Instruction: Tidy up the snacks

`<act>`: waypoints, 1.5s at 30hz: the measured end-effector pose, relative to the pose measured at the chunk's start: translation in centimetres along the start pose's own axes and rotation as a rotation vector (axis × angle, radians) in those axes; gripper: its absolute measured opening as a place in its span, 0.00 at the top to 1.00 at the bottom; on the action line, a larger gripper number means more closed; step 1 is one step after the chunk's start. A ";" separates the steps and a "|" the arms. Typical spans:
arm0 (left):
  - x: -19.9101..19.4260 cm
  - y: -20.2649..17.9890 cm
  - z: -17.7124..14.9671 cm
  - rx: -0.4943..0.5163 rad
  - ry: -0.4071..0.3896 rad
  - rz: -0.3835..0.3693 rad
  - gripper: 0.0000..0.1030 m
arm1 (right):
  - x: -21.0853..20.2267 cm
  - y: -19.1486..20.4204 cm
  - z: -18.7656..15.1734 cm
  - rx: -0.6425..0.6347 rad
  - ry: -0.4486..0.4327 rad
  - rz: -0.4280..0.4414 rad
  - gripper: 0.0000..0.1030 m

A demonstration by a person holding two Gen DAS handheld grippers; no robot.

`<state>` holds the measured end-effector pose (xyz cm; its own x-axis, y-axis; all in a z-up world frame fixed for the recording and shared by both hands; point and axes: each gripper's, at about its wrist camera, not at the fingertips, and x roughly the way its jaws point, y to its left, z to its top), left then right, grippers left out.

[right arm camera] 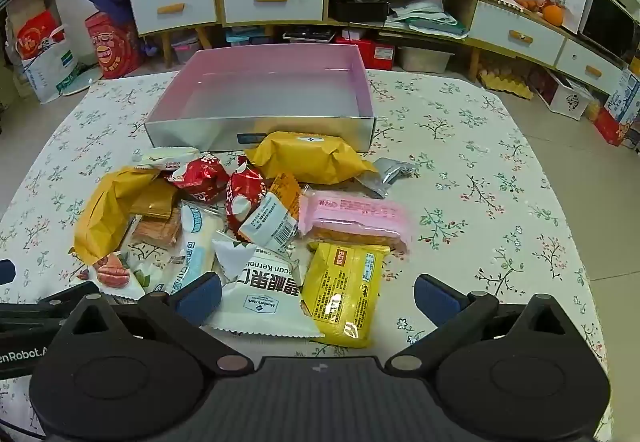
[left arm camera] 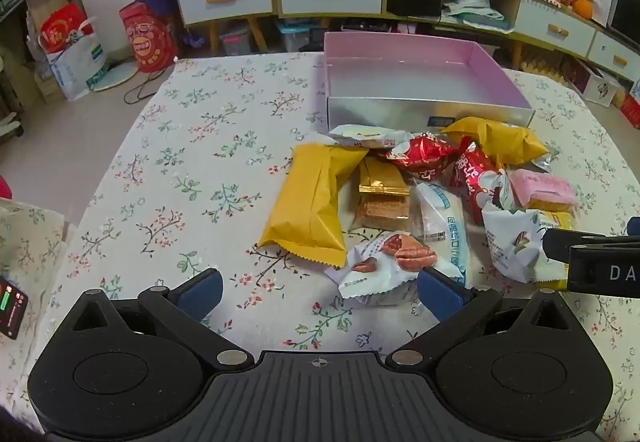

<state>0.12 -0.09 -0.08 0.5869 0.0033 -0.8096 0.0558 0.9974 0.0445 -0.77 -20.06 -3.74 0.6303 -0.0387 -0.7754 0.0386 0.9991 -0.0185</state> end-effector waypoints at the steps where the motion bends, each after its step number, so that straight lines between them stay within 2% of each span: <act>1: 0.0 -0.1 0.1 -0.001 0.002 0.000 0.00 | -0.1 0.0 0.0 -0.005 -0.001 -0.002 0.24; 13: 0.0 0.1 0.0 -0.006 -0.010 -0.008 0.00 | -0.2 0.7 0.0 -0.044 -0.021 -0.040 0.24; 45: 0.1 0.3 -0.1 -0.006 -0.009 -0.022 0.00 | -0.3 0.9 0.1 -0.039 -0.020 -0.037 0.24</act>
<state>0.13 0.24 -0.18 0.5930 -0.0195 -0.8050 0.0638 0.9977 0.0229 -0.85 -19.16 -3.47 0.6446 -0.0761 -0.7607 0.0321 0.9969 -0.0724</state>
